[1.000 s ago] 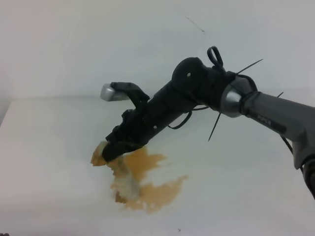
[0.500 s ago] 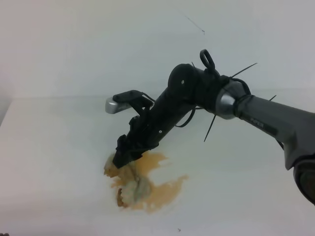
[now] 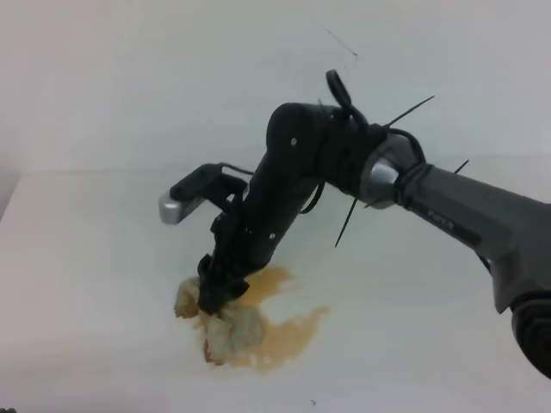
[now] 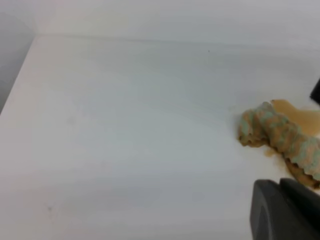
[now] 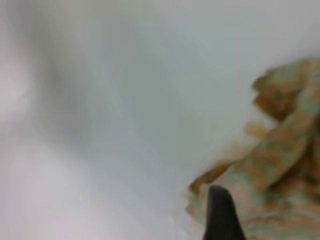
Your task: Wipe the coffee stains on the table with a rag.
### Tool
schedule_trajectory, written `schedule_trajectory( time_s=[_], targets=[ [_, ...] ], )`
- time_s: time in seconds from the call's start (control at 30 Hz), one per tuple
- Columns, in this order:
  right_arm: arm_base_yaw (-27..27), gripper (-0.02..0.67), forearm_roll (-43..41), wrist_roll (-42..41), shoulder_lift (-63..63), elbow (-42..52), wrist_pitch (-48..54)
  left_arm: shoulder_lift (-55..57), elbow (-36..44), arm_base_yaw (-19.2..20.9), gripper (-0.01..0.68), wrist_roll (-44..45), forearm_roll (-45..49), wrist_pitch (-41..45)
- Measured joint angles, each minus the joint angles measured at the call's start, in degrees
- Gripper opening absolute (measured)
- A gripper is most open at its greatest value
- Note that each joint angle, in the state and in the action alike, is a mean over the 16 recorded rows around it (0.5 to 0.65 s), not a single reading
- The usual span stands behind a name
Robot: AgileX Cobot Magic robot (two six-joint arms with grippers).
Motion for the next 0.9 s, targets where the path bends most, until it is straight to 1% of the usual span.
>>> schedule_trajectory(
  time_s=[0.13,0.23,0.4,0.6,0.7,0.8,0.9],
  targets=[
    [1.77,0.397,-3.77,4.11,0.97,1.40,-1.01,0.00,0.00,0.00,-0.002,0.00,0.00,0.00],
    [2.76,0.368,-6.05,6.76,2.08,2.38,-1.84,-0.01,0.00,0.00,-0.002,0.00,0.00,0.00],
    [3.54,0.277,-8.82,9.93,3.57,3.28,-3.09,-0.02,0.00,0.00,-0.002,0.00,0.00,0.00],
    [3.36,0.161,-11.41,11.59,5.01,3.32,-3.94,-0.04,0.00,0.00,-0.002,0.00,0.00,0.00],
    [2.93,0.115,-12.75,12.23,5.22,3.32,-4.73,-0.04,0.00,0.00,-0.002,0.00,0.00,0.00],
    [2.18,0.094,-14.13,12.74,5.28,3.30,-5.55,-0.05,0.00,0.00,-0.002,0.00,0.00,0.00],
    [1.02,0.092,-15.25,13.25,5.24,3.29,-6.33,-0.04,0.00,0.00,-0.003,0.00,0.00,0.00]
  ],
)
